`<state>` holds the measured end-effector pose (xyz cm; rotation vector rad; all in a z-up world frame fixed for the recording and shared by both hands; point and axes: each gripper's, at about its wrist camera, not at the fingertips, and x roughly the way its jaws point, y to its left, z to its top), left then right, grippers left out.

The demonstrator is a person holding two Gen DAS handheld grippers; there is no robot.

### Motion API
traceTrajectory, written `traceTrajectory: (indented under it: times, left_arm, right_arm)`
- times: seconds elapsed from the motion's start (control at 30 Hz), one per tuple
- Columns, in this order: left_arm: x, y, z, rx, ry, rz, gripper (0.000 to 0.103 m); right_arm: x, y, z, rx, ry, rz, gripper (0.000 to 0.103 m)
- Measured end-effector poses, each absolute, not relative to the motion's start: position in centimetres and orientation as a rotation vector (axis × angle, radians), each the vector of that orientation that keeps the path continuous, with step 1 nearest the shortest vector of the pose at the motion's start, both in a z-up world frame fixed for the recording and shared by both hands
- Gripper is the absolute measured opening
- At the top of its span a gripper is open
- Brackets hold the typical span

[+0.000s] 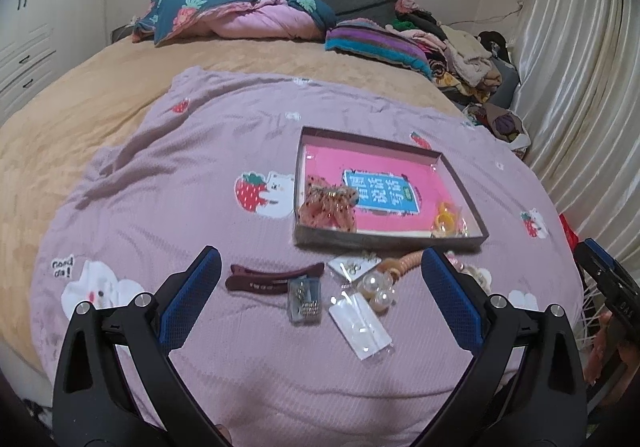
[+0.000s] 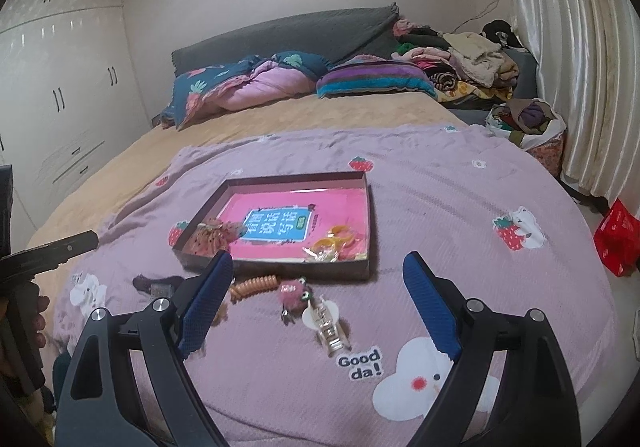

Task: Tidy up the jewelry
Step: 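Move both tools back from the tray over the remaining accessories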

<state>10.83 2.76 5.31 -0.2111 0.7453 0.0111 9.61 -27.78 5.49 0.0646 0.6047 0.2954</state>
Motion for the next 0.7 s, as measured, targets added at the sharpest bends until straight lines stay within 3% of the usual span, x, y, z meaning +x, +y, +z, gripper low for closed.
traceTrajectory:
  times: [0.7]
  left_arm:
    - [9.0, 2.5, -0.5, -0.203, 0.866, -0.014, 0.094]
  right_arm:
    - [7.6, -24.6, 1.6, -0.078, 0.693, 0.363, 0.086]
